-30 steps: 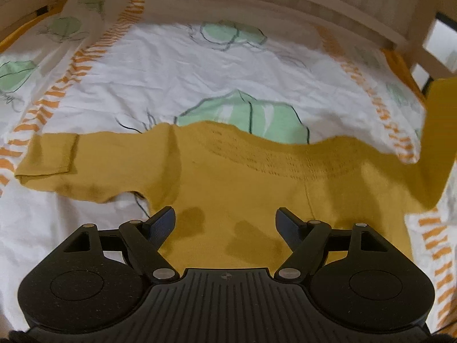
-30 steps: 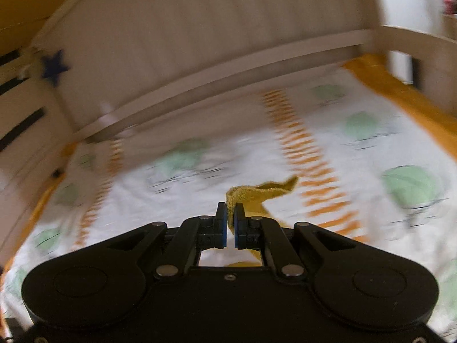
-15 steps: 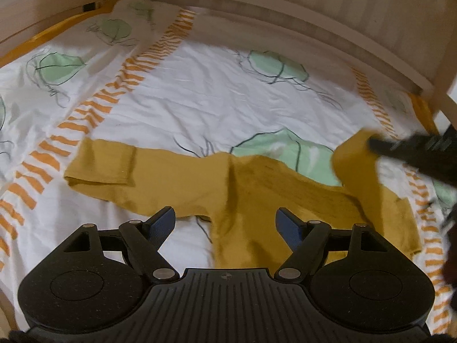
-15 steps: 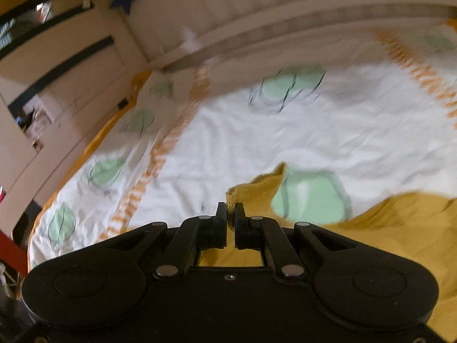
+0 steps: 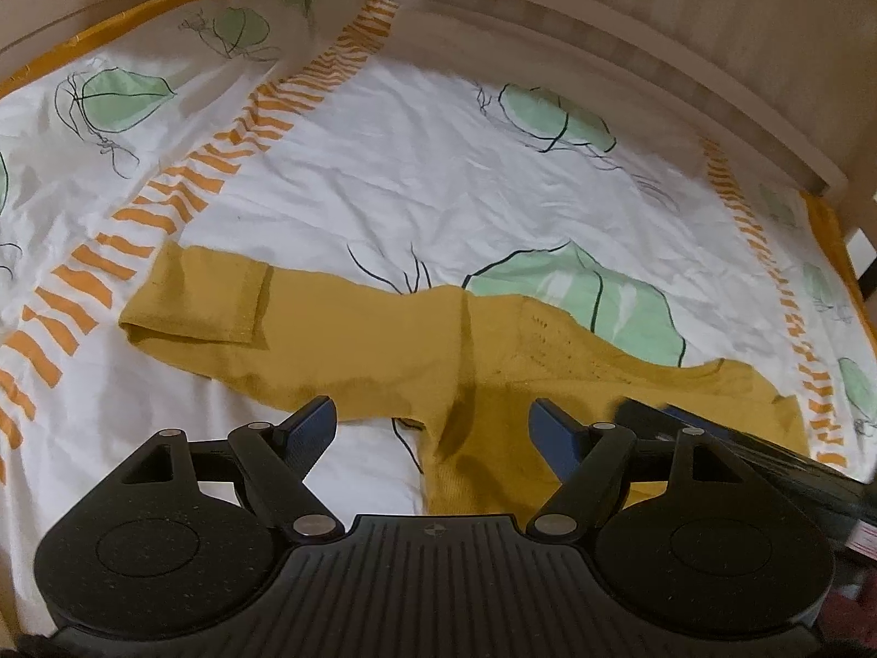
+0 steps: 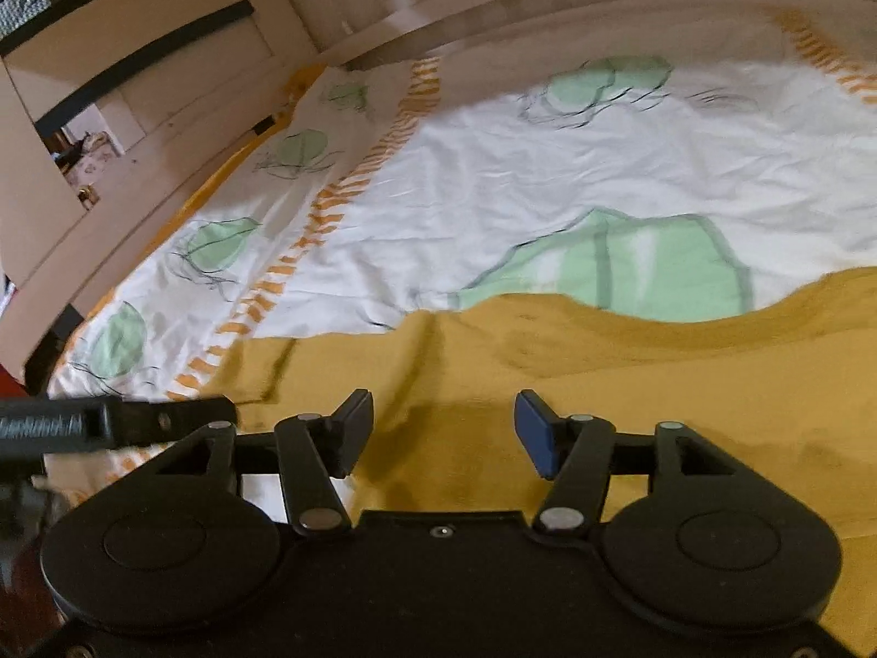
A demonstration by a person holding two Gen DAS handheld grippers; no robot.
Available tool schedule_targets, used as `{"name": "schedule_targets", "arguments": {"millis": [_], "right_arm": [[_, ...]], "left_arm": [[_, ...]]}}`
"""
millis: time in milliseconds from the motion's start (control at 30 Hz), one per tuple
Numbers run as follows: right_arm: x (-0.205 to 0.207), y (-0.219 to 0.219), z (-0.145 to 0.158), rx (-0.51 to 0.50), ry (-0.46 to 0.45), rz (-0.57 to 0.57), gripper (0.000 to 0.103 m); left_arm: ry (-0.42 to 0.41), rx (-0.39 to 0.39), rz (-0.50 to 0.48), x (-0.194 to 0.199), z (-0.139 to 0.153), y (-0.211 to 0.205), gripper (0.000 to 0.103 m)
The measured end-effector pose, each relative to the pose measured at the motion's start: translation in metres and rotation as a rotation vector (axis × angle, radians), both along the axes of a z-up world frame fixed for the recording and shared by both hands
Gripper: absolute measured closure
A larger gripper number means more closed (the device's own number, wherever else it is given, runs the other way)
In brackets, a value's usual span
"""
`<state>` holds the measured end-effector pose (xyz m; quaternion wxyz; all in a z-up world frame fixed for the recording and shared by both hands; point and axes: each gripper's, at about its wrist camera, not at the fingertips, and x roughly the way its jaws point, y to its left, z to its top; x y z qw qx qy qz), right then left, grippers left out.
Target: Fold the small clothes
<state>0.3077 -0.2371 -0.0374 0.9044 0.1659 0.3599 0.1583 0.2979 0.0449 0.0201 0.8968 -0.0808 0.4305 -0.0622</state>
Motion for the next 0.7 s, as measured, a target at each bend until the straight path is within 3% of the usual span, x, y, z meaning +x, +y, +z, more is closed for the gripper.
{"name": "schedule_targets", "arguments": {"millis": [333,400,567,700], "right_arm": [[-0.058,-0.092,-0.015,-0.137,0.004,-0.121,0.017],[-0.069,-0.106,-0.019,-0.161,0.008,-0.144,0.007],[-0.089,-0.129,-0.027,-0.180,0.004,-0.173,0.002],[-0.087,-0.136,-0.029,-0.154,0.027,-0.169,0.001]], "left_arm": [[-0.025,-0.017,-0.079,0.006,-0.027,-0.031,0.027],[-0.023,-0.010,-0.110,0.007,-0.036,-0.040,0.027],[-0.009,0.031,-0.169,0.015,-0.060,-0.061,0.027],[0.026,0.015,-0.187,0.026,-0.077,-0.065,0.028]]}}
